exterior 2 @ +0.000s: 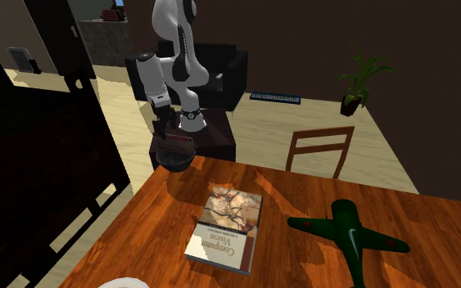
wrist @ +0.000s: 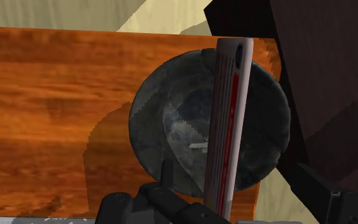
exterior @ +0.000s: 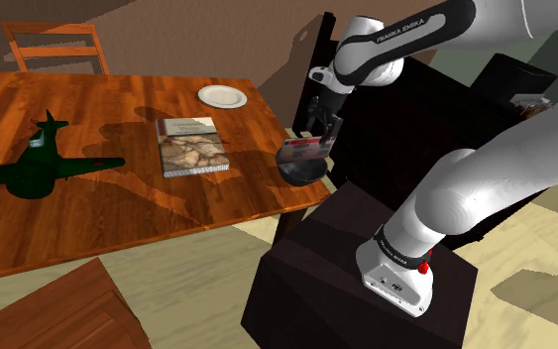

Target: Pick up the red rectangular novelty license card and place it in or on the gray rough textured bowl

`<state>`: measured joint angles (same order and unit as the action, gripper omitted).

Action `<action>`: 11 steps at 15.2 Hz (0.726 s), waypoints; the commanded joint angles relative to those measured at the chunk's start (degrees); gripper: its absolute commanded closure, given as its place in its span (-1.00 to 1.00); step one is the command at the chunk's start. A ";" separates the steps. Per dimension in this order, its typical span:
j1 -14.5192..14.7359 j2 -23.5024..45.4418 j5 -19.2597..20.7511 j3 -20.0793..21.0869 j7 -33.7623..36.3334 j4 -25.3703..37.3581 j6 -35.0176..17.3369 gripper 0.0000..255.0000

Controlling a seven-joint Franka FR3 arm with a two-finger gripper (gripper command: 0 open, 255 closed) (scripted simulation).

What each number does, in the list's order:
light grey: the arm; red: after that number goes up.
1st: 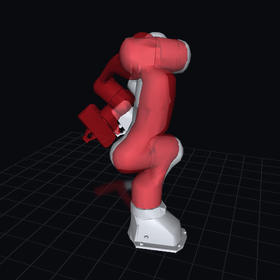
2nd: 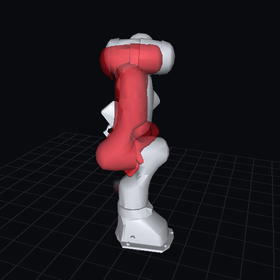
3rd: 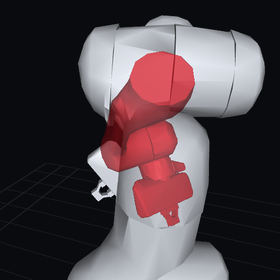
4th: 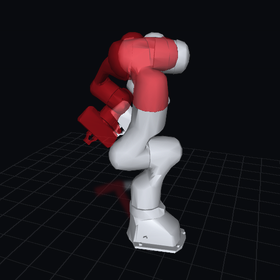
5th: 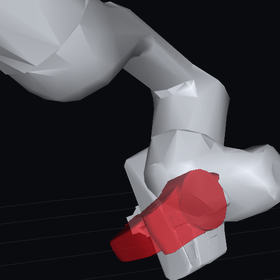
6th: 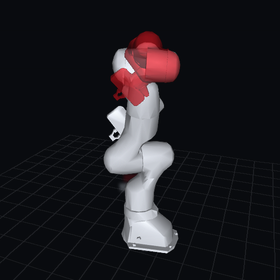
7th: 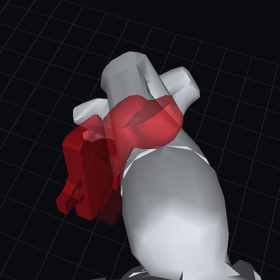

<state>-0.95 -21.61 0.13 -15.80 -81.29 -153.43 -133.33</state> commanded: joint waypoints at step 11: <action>-0.86 -4.50 1.07 0.57 0.74 3.17 7.67 -1.00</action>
